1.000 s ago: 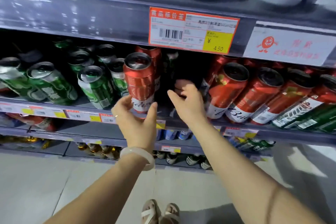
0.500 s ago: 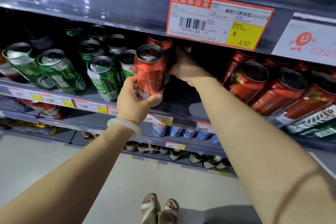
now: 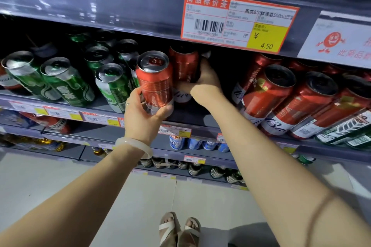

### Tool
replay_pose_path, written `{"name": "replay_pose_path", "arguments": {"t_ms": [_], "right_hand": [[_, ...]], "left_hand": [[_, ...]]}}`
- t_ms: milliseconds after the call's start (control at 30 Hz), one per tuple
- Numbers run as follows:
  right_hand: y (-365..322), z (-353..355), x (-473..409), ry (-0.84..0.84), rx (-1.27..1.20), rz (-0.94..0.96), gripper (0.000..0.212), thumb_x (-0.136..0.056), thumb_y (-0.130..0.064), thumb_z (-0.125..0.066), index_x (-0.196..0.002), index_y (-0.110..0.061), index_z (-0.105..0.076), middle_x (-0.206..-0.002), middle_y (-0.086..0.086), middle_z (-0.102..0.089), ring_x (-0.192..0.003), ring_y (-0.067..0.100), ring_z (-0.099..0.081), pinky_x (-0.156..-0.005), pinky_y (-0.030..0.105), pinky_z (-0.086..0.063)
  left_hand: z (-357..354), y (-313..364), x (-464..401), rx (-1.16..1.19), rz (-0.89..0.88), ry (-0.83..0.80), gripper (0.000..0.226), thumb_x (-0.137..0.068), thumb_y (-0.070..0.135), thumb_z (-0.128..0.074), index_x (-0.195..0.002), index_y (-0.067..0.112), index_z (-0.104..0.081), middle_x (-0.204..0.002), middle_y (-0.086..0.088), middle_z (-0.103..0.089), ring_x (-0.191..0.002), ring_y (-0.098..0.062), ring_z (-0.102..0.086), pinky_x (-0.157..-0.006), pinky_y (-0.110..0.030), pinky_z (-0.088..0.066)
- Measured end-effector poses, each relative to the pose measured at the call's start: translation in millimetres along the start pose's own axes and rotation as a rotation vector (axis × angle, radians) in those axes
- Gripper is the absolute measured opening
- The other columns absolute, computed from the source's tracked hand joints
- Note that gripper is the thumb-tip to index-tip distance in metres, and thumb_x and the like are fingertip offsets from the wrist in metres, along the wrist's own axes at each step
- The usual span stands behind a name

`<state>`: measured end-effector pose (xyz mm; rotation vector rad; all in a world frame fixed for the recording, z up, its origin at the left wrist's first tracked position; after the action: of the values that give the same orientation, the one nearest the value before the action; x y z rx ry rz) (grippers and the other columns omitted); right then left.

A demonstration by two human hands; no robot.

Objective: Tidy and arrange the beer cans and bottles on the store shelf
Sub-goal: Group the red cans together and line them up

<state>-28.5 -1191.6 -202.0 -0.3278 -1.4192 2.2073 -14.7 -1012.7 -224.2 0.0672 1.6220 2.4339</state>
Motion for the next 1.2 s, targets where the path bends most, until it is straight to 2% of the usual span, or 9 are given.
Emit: {"name": "replay_pose_path", "arguments": {"t_ms": [167,333,400,533,800,933,1000,1100,1200], "right_hand": [[16.8,24.7,27.4,0.111,0.045,-0.055,0.069,-0.065,-0.019,-0.082,-0.125,-0.013,-0.047,-0.113,0.006,-0.064,-0.101,0.022,-0.061,-0.081,0.025,-0.046],[28.6,48.5,36.1,0.311,0.055,-0.112,0.068,-0.070,-0.019,-0.076,-0.129,-0.011,-0.045,-0.117,0.009,-0.062,-0.107,0.026,-0.059,-0.090,0.030,-0.046],[28.6,55.9,37.4,0.350,0.045,-0.131,0.066,-0.073,-0.013,-0.071,-0.132,-0.011,-0.042,-0.121,0.010,-0.061,-0.111,0.027,-0.057,-0.094,0.033,-0.045],[27.5,64.3,41.8,0.370,0.053,-0.167,0.068,-0.082,-0.004,-0.059,-0.143,-0.016,-0.030,-0.134,0.009,-0.053,-0.123,0.025,-0.049,-0.099,0.028,-0.038],[64.3,36.7,76.9,0.097,0.133,-0.271,0.053,-0.093,-0.012,-0.046,-0.142,-0.010,-0.026,-0.147,0.009,-0.037,-0.131,0.024,-0.040,-0.097,0.033,-0.038],[80.2,38.7,89.5,0.081,0.120,-0.269,0.031,-0.088,-0.016,-0.053,-0.118,-0.013,-0.048,-0.114,0.003,-0.061,-0.101,0.018,-0.057,-0.073,0.020,-0.044],[82.8,49.4,95.3,0.101,0.146,-0.257,0.018,-0.088,-0.016,-0.056,-0.106,-0.015,-0.054,-0.095,-0.003,-0.063,-0.088,0.016,-0.058,-0.067,0.014,-0.042],[91.2,74.0,105.5,0.198,0.130,-0.312,0.027,-0.085,-0.018,-0.063,-0.112,-0.012,-0.060,-0.093,-0.005,-0.058,-0.092,0.014,-0.057,-0.085,0.027,-0.046],[104.8,94.6,114.0,0.288,0.134,-0.370,0.035,-0.081,-0.028,-0.069,-0.108,-0.007,-0.062,-0.092,0.000,-0.061,-0.094,0.020,-0.060,-0.090,0.038,-0.049]], "left_hand": [[-11.2,3.6,-1.9,-0.043,-0.018,-0.047,0.052,-0.068,0.023,-0.080,-0.106,0.024,-0.044,-0.108,-0.001,-0.059,-0.094,-0.016,-0.058,-0.081,-0.025,-0.044],[-38.0,9.3,-2.5,-0.061,-0.019,-0.131,0.053,-0.066,0.029,-0.080,-0.106,0.025,-0.045,-0.111,-0.001,-0.059,-0.100,-0.019,-0.058,-0.086,-0.036,-0.050],[-48.2,12.7,-2.8,-0.069,-0.017,-0.167,0.054,-0.067,0.030,-0.080,-0.108,0.021,-0.046,-0.112,-0.003,-0.059,-0.100,-0.018,-0.057,-0.084,-0.032,-0.048],[-63.0,21.6,-1.8,-0.046,-0.010,-0.245,0.054,-0.071,0.022,-0.077,-0.114,0.013,-0.045,-0.100,0.008,-0.054,-0.081,-0.001,-0.050,-0.060,0.002,-0.036],[-82.7,30.4,4.5,-0.011,-0.019,-0.310,0.058,-0.068,0.022,-0.081,-0.114,0.012,-0.045,-0.096,0.009,-0.054,-0.077,0.001,-0.052,-0.060,0.002,-0.038],[-94.2,30.1,7.7,-0.038,-0.029,-0.321,0.066,-0.062,0.029,-0.084,-0.112,0.014,-0.044,-0.110,0.000,-0.057,-0.098,-0.016,-0.055,-0.079,-0.026,-0.042],[-102.3,30.9,8.6,-0.062,-0.029,-0.328,0.070,-0.058,0.032,-0.085,-0.112,0.014,-0.043,-0.114,-0.007,-0.055,-0.104,-0.021,-0.054,-0.081,-0.028,-0.041],[-112.5,34.8,11.8,-0.067,-0.018,-0.350,0.081,-0.057,0.030,-0.087,-0.119,0.010,-0.039,-0.121,-0.009,-0.049,-0.109,-0.021,-0.050,-0.084,-0.026,-0.038],[-122.1,41.5,14.0,-0.057,-0.032,-0.389,0.098,-0.057,0.029,-0.086,-0.135,0.010,-0.030,-0.131,-0.010,-0.042,-0.120,-0.022,-0.045,-0.094,-0.028,-0.038]]}}
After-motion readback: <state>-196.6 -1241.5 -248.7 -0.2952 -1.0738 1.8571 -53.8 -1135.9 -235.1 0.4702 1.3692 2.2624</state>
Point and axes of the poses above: each hand's wrist, its own x-axis away from the middle knuckle, its own z-axis out of the back of the hand, y = z × x, the point moved 9 cm from there along -x, towards the middle knuckle
